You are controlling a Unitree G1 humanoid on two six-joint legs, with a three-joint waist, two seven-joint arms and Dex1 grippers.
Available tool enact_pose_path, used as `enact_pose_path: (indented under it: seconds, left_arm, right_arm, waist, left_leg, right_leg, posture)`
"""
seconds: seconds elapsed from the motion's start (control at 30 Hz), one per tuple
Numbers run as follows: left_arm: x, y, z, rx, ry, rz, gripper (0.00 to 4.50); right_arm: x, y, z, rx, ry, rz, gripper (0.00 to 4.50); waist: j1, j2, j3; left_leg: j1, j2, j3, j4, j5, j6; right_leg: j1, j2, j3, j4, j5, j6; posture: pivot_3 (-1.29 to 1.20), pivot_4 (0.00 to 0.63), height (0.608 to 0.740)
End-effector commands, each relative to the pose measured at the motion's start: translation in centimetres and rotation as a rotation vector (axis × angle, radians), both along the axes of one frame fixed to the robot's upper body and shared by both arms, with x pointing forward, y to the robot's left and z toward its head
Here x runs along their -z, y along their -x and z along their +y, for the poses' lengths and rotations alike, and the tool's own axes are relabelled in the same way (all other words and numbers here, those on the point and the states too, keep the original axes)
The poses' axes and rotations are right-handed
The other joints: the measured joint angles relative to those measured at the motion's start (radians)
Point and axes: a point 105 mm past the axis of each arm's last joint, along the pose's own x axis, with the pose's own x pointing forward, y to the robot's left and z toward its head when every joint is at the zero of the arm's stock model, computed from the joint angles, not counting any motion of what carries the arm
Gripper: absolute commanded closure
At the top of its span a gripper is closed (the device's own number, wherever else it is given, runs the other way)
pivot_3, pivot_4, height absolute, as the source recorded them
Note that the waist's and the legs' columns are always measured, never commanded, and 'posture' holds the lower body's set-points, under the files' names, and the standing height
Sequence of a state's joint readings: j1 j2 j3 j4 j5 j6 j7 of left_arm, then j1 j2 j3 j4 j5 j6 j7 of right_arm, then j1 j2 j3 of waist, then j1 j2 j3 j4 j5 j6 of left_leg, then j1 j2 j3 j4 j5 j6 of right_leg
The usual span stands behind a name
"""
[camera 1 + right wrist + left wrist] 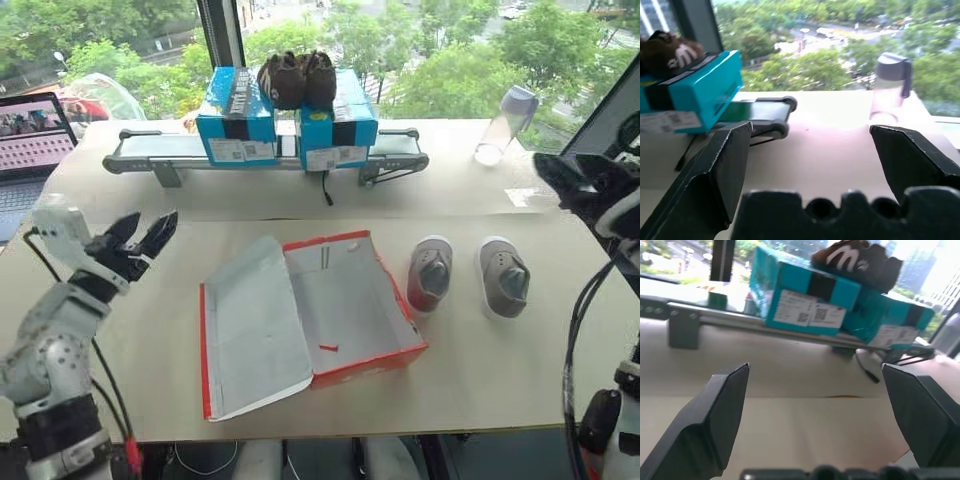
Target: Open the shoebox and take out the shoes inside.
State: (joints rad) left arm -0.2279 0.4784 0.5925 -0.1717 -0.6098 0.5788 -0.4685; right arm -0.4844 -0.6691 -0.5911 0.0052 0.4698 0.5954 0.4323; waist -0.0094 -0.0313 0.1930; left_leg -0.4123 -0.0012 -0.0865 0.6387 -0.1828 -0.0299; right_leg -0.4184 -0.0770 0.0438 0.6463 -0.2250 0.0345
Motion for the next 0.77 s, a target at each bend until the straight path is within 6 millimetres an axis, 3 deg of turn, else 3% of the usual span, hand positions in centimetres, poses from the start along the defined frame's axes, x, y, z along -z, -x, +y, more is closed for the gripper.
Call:
enact_pose_path:
  seconds: [0.03,0.23,0.3,0.37,0.47,0.77]
  left_arm:
    - [1.2,1.5,0.4,-0.100,-0.086,-0.023,0.00]
    - [6.5,4.8,-0.7,-0.201,-0.172,0.072,0.00]
    - [8.6,6.1,-1.4,-0.224,-0.128,0.123,0.00]
    - [10.5,7.4,-2.6,-0.222,-0.139,0.150,0.00]
    - [11.5,8.0,-3.2,-0.268,-0.130,0.118,0.00]
    - [13.5,9.3,-3.3,-0.345,-0.189,0.135,0.00]
  right_arm:
    - [2.4,3.0,0.4,0.128,0.120,-0.051,0.04]
    - [9.7,7.3,3.8,0.111,0.237,0.061,0.04]
    - [12.0,8.4,4.9,0.083,0.216,0.114,0.04]
    - [13.8,9.0,6.1,0.037,0.199,0.155,0.04]
    - [14.9,9.0,6.3,0.065,0.154,0.180,0.04]
    - [16.4,7.1,7.5,0.092,0.092,0.202,0.04]
  waist:
    - [-0.003,0.000,-0.003]
    - [-0.015,0.004,-0.006]
    - [-0.017,0.004,-0.008]
    - [-0.023,0.004,-0.009]
    - [-0.028,0.004,-0.009]
    - [-0.031,0.006,-0.014]
  left_leg:
    - [0.001,0.000,0.000,0.000,0.000,0.000]
    - [0.004,0.000,0.003,0.000,-0.001,-0.001]
    - [0.008,0.001,0.004,-0.001,-0.001,-0.001]
    - [0.018,0.002,0.004,-0.003,-0.002,-0.002]
    - [0.019,0.003,0.006,-0.003,-0.007,-0.010]
    - [0.016,0.002,0.006,-0.003,-0.006,-0.010]
  right_leg:
    - [0.001,0.000,0.000,0.000,0.000,0.000]
    - [0.000,0.000,0.005,0.000,-0.001,0.001]
    - [0.005,0.001,0.005,-0.001,-0.005,0.007]
    - [0.016,0.001,0.005,-0.004,-0.009,0.002]
    - [0.017,-0.001,0.006,-0.006,-0.012,-0.002]
    - [0.017,0.000,0.006,-0.011,-0.012,-0.001]
  posture:
    - [0.00,0.150,0.740]
    - [0.00,0.150,0.740]
    - [0.00,0.150,0.740]
    - [0.00,0.150,0.740]
    - [0.00,0.150,0.740]
    - [0.00,0.150,0.740]
